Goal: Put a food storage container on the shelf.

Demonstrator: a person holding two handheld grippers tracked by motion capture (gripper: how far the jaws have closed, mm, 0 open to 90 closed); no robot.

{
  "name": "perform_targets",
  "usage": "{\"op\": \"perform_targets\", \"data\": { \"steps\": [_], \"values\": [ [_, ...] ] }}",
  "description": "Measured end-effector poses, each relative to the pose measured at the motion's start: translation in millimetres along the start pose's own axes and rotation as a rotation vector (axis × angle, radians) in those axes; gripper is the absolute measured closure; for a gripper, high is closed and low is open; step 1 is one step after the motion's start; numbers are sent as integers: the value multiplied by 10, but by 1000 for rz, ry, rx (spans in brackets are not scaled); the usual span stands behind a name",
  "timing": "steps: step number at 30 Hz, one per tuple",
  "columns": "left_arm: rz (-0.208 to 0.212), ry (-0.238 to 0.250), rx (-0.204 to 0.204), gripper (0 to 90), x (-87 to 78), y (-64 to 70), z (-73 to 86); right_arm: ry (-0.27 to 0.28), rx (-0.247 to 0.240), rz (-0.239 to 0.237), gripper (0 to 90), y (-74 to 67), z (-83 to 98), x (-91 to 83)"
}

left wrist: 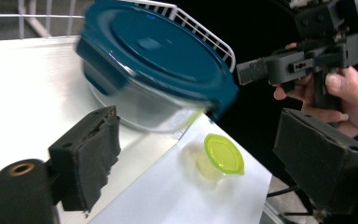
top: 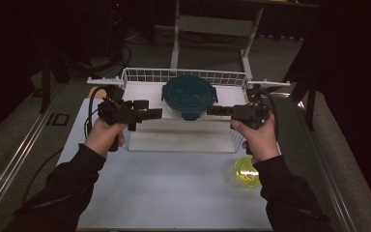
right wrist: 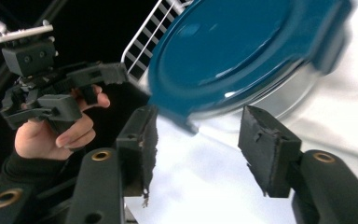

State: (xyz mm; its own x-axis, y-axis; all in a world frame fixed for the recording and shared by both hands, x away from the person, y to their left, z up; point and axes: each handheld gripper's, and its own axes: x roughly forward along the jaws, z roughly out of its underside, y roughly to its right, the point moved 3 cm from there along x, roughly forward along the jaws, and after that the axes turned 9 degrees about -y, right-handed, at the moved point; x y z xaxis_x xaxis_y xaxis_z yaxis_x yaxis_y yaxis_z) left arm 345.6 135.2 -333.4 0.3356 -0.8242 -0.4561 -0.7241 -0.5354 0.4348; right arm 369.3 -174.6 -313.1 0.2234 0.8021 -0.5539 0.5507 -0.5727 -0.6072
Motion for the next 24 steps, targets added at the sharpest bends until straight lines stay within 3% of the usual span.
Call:
{"op": "perform_targets", "data": {
  "steps": [2,5,7,10,11,12,16,18,20,24],
  "values": [
    [-15,-34,21,0,33,78,150,-12,-29,13,498,-55,51,35],
    [-19,-47,34,0,41,132,291,-26,-56,29,540,-108,108,88],
    [-46,-47,67,0,47,204,491,-41,-86,47,631,-152,171,161],
    [-76,-35,117,0,61,281,668,-41,-101,50,727,-175,212,226],
    [-76,-35,117,0,61,281,668,-41,-101,50,727,-175,212,226],
    [-98,-33,156,0,78,335,778,-40,-105,51,766,-178,221,246],
    [-114,-34,190,0,147,415,990,-45,-114,57,896,-191,222,341],
    [-111,-39,192,0,173,427,1043,-48,-112,56,897,-192,218,358],
    [-148,-44,213,0,233,456,1196,-48,-112,59,898,-193,207,403],
    [-169,-33,217,0,317,477,1394,-50,-116,78,898,-176,187,455]
  ]
}}
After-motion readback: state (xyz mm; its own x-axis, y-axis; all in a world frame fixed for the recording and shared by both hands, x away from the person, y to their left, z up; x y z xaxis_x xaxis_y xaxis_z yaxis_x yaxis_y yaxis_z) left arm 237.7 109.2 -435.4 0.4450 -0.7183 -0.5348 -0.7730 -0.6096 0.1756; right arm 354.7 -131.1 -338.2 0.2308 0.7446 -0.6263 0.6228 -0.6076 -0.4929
